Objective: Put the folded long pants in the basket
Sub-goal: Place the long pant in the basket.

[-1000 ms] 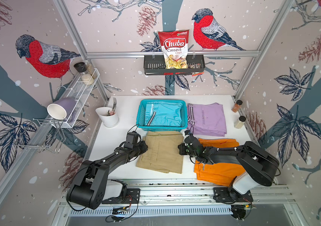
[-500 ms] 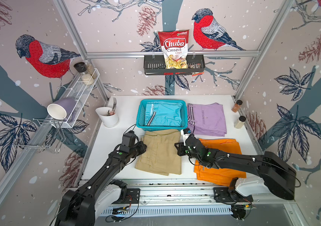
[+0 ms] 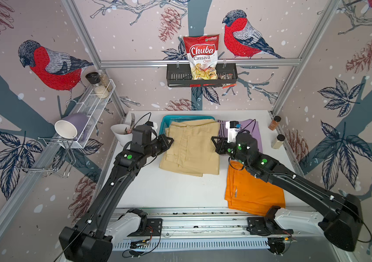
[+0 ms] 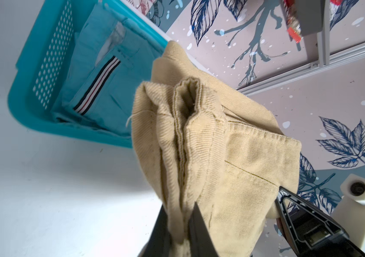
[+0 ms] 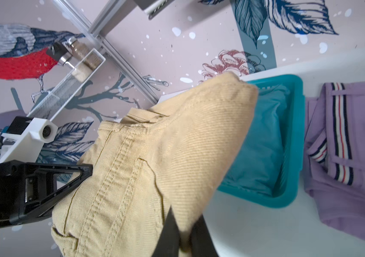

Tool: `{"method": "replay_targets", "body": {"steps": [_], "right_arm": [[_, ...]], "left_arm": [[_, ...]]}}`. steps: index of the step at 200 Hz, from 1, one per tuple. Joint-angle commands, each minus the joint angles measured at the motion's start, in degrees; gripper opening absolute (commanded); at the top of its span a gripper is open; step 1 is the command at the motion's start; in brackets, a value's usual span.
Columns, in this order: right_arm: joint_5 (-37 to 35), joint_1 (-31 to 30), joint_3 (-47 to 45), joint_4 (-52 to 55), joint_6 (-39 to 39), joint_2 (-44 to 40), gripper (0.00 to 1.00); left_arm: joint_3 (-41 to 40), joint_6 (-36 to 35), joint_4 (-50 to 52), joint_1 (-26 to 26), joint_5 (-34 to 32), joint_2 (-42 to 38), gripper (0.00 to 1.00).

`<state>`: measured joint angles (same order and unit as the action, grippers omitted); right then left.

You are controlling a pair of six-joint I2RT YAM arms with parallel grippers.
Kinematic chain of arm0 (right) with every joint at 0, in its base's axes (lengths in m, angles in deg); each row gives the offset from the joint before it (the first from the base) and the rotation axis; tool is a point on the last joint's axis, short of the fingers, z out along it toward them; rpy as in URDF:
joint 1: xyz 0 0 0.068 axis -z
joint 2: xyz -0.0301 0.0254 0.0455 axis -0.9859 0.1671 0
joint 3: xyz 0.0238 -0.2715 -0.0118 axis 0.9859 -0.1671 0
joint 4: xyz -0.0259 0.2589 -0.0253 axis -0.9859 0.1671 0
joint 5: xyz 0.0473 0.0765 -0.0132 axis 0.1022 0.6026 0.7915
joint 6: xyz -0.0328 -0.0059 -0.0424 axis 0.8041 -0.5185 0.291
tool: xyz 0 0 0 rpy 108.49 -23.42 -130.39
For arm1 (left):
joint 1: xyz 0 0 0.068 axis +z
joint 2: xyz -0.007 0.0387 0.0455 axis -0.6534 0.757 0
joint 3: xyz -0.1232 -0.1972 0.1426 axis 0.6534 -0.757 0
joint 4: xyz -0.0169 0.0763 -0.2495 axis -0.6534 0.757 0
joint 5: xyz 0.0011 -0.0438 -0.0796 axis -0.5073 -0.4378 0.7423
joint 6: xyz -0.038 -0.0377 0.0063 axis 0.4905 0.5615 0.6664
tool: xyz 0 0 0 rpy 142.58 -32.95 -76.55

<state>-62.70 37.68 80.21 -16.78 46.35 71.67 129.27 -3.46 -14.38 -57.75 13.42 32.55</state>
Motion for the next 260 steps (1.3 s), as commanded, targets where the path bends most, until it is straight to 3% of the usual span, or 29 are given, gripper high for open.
{"method": "replay_targets", "body": {"steps": [1,53,80,119,152,218,260], "right_arm": [[5.8,4.6,5.1,2.2,2.5,3.2,0.0],[11.9,12.7,18.6,6.1,5.3,17.7,0.0],[12.2,13.5,25.3,8.2,7.3,26.4,0.0],[10.7,13.5,33.9,8.8,9.5,37.1,0.0],[7.6,13.5,41.6,13.4,12.5,45.4,0.0],[8.5,13.9,40.1,9.3,13.0,52.7,0.0],[7.9,13.8,37.1,7.7,13.0,54.2,0.0]], "left_arm": [[6.6,0.0,1.4,0.2,0.0,5.8,0.0],[18.1,1.1,1.4,2.2,0.8,21.2,0.0],[20.7,1.9,0.9,4.2,3.8,27.7,0.0],[24.9,0.4,-1.3,4.8,-0.9,35.1,0.0],[29.3,-1.4,0.2,7.5,2.0,43.2,0.0],[27.4,-1.3,-2.8,8.9,2.8,50.3,0.0],[22.9,1.4,-4.8,9.0,-0.3,50.0,0.0]]}}
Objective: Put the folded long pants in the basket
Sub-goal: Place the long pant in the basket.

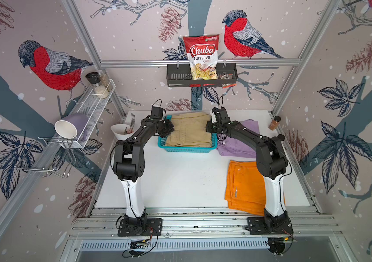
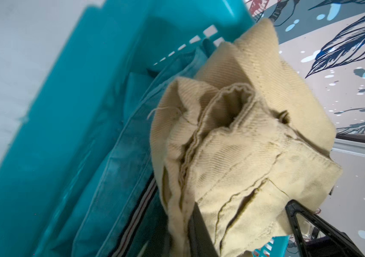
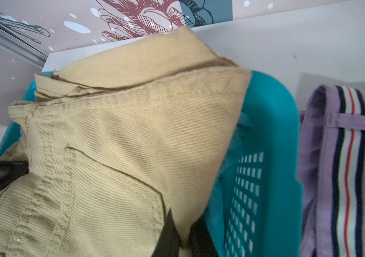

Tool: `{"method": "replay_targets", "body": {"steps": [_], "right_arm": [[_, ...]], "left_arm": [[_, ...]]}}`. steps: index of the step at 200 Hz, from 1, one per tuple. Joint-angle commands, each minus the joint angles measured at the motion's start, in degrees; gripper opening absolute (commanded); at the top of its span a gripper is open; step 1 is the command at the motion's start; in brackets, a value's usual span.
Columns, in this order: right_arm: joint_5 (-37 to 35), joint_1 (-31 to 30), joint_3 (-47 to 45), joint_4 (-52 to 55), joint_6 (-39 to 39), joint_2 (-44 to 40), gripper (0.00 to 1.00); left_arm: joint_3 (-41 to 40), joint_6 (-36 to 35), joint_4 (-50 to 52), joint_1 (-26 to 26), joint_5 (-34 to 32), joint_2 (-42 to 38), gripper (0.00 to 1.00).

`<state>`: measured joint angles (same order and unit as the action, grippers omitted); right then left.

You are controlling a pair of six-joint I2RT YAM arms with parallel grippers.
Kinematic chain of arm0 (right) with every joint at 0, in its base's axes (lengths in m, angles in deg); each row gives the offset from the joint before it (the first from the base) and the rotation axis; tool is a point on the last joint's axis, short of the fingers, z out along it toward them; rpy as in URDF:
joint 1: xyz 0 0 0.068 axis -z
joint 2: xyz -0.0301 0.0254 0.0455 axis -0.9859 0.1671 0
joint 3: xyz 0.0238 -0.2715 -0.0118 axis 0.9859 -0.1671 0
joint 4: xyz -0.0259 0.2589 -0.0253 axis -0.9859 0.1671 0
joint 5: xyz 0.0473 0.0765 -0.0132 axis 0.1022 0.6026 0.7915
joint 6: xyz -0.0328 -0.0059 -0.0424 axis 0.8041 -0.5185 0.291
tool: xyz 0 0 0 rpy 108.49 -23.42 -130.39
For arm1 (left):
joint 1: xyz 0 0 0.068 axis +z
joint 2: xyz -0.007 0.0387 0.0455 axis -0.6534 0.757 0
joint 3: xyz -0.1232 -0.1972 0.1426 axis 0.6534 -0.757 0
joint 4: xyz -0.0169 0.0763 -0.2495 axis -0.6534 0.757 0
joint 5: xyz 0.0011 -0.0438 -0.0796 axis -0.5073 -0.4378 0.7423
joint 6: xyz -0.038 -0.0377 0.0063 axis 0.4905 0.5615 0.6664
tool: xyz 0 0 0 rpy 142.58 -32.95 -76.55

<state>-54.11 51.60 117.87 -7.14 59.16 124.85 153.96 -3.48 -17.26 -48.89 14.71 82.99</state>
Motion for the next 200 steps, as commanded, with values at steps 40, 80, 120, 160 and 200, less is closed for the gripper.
{"method": "replay_targets", "body": {"steps": [40,80,120,160,200], "right_arm": [[-2.7,-0.1,-1.4,-1.7,0.3,3.1,0.0],[-3.4,-0.1,0.0,-0.7,0.5,4.9,0.0],[-3.7,-0.2,0.3,-0.6,0.2,3.6,0.0],[-4.9,-1.6,0.8,0.2,0.5,-0.3,0.26],[-9.4,-3.9,7.3,6.8,2.3,-2.6,0.49]], "left_arm": [[-2.8,1.8,-1.6,0.3,-2.3,3.4,0.0],[-3.4,2.1,-2.7,0.2,-1.4,5.1,0.0],[-4.2,2.0,-0.9,0.3,-2.8,2.6,0.0],[-5.9,2.2,0.1,-0.5,-2.9,-1.3,0.43],[-5.7,2.5,2.3,-2.1,-5.7,-8.0,0.46]]}}
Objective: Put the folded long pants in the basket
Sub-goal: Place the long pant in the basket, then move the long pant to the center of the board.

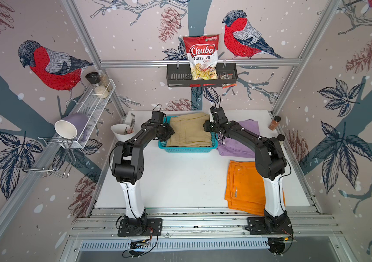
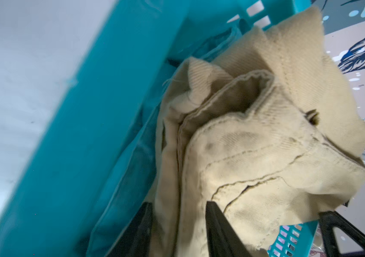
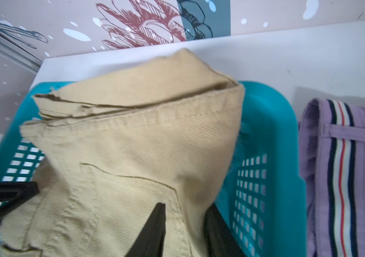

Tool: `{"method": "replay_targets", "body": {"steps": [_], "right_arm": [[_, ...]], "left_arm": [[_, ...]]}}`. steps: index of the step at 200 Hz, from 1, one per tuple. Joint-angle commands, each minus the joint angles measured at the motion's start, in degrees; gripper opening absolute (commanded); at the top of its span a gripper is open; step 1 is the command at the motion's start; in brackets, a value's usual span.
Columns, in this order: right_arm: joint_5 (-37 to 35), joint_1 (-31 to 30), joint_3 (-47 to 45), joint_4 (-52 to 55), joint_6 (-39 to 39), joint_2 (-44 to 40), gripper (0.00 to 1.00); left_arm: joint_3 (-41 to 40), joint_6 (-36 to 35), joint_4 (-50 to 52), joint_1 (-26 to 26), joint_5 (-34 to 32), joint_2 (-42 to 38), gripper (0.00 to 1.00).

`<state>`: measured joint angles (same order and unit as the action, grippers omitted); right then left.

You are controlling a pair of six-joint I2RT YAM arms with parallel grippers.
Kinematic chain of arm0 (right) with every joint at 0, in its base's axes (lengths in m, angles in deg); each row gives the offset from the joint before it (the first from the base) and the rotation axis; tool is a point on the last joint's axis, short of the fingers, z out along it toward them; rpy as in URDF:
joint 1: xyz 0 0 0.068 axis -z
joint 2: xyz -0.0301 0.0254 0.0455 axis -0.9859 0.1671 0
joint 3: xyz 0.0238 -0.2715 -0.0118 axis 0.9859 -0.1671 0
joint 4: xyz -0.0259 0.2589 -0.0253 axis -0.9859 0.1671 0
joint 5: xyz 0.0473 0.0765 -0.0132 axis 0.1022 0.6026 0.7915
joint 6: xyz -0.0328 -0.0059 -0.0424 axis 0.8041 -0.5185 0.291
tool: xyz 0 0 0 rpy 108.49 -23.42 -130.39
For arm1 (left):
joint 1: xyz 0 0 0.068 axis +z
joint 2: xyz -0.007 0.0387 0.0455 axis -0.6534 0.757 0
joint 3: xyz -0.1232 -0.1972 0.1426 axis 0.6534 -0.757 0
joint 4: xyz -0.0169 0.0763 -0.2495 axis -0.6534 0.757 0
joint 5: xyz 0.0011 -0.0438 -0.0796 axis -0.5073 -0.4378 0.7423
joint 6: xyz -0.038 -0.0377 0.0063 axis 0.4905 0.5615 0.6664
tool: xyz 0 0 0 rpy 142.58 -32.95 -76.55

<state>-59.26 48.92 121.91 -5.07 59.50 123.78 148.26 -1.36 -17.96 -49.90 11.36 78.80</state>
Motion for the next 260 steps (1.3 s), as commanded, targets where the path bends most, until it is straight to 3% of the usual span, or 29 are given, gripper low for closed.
{"method": "replay_targets", "body": {"steps": [1,20,37,49,69,97,124,140,155,176,217,260], "right_arm": [[-4.4,-1.3,3.4,4.9,2.0,-1.6,0.49],[-7.2,-2.4,4.0,6.3,2.6,-4.2,0.59],[-8.4,-2.6,2.7,6.5,2.6,-8.0,0.65],[-9.8,-2.5,1.4,6.4,1.9,-11.1,0.71],[-11.6,-1.7,0.3,7.7,0.7,-16.2,0.78],[-12.7,0.9,-2.1,12.5,-3.6,-24.4,0.83],[-8.0,4.8,-22.2,4.3,-10.1,-41.8,0.9],[-4.9,7.3,-37.6,-4.3,-12.3,-54.8,0.99],[-4.6,8.8,-48.3,-8.8,-10.6,-65.2,1.0],[-5.3,11.1,-51.6,-7.0,-10.5,-72.2,1.0],[-4.1,12.6,-52.1,-6.8,-10.8,-73.2,1.0],[-3.9,13.3,-51.3,-6.0,-10.8,-71.0,1.0]], "left_arm": [[0.0,0.4,3.1,-1.2,-2.4,-4.0,0.46],[-0.1,0.7,4.5,-2.6,-4.7,-9.0,0.73],[-0.3,0.6,5.4,-4.7,-6.4,-14.6,0.78],[-1.4,1.0,5.8,-6.9,-7.1,-19.3,0.91],[-8.4,2.1,2.0,-12.8,-8.0,-29.4,0.94],[-22.8,5.2,-7.5,-25.0,-10.4,-42.2,0.95],[-34.3,4.9,-14.9,-36.9,-13.1,-46.9,0.95],[-39.3,4.6,-19.1,-42.6,-14.8,-46.3,0.95],[-43.8,5.3,-24.5,-46.9,-17.2,-45.2,0.95],[-48.8,7.2,-33.2,-49.9,-16.5,-41.5,0.95],[-48.3,8.3,-42.5,-55.4,-17.0,-27.0,0.95],[-36.6,8.6,-40.8,-58.5,-15.4,-9.8,0.95]]}}
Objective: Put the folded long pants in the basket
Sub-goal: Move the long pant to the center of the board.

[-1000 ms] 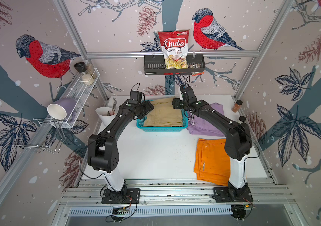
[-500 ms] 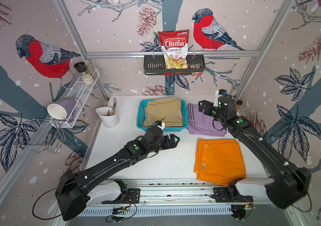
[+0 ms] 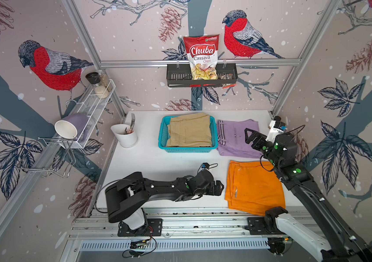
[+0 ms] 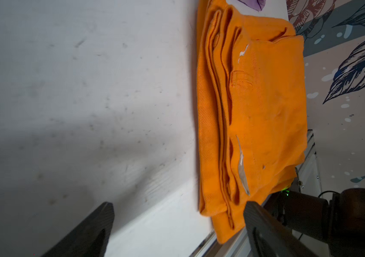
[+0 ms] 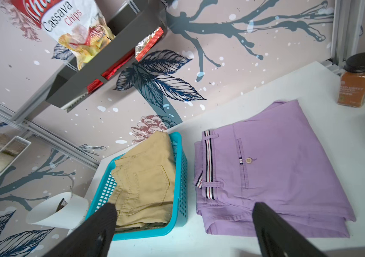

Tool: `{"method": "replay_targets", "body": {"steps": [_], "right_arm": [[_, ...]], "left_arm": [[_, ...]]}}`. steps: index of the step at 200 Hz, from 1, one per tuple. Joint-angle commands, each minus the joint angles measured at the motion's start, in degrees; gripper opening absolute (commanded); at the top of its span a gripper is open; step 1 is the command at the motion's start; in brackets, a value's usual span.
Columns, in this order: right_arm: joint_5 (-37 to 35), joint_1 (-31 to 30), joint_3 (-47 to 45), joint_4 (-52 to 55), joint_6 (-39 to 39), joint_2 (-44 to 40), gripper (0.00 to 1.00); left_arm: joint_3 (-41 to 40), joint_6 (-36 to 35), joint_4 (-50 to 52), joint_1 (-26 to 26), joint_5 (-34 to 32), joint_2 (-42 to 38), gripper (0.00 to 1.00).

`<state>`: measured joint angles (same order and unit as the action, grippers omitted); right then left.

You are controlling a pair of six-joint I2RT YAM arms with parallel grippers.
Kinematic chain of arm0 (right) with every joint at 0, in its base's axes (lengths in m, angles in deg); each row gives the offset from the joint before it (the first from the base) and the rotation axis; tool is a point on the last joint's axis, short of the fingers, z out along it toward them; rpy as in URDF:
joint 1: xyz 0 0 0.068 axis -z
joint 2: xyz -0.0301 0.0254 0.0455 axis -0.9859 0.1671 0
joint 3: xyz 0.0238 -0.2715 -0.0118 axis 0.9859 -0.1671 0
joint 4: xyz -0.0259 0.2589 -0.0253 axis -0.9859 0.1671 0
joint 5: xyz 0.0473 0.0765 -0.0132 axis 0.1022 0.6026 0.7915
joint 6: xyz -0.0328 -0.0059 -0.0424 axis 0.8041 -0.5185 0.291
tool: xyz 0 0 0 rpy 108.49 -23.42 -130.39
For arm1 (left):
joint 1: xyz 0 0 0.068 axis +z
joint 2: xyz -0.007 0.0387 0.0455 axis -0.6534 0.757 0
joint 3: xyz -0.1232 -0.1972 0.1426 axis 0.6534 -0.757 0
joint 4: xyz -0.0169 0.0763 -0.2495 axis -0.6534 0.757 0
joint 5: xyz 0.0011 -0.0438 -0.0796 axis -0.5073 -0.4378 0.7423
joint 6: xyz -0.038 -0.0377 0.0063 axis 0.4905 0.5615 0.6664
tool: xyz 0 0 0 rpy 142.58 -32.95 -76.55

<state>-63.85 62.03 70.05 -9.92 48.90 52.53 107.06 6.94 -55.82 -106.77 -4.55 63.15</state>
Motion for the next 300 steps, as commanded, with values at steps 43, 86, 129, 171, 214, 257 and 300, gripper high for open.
{"method": "replay_targets", "body": {"steps": [43,86,129,171,214,257,300], "right_arm": [[-0.1,0.1,0.4,-1.0,0.3,-1.8,1.0],[-0.1,0.1,0.8,-0.5,0.6,-1.9,1.0],[-0.2,0.1,0.9,-0.6,0.5,-2.1,1.0],[-1.4,0.1,0.2,-0.9,-0.1,-2.2,1.0],[-1.1,-0.1,-0.4,-0.4,-1.8,0.1,0.96],[3.6,-0.6,-6.0,-0.1,-3.3,3.1,0.89],[8.7,-2.1,-16.3,-6.0,-5.1,6.8,0.87]], "left_arm": [[12.4,1.3,-2.5,-3.0,4.1,18.2,0.95],[16.2,2.6,-5.2,-3.0,7.2,25.0,0.84],[14.1,2.5,-4.9,-2.3,4.4,23.2,0.0],[2.6,2.6,-8.8,1.7,4.3,13.9,0.0],[-7.0,1.0,-0.3,6.0,-3.7,-2.2,0.0],[-14.7,-0.5,10.6,11.0,-8.7,-17.8,0.0],[-19.8,-3.5,12.2,16.8,-6.2,-27.2,0.0]]}}
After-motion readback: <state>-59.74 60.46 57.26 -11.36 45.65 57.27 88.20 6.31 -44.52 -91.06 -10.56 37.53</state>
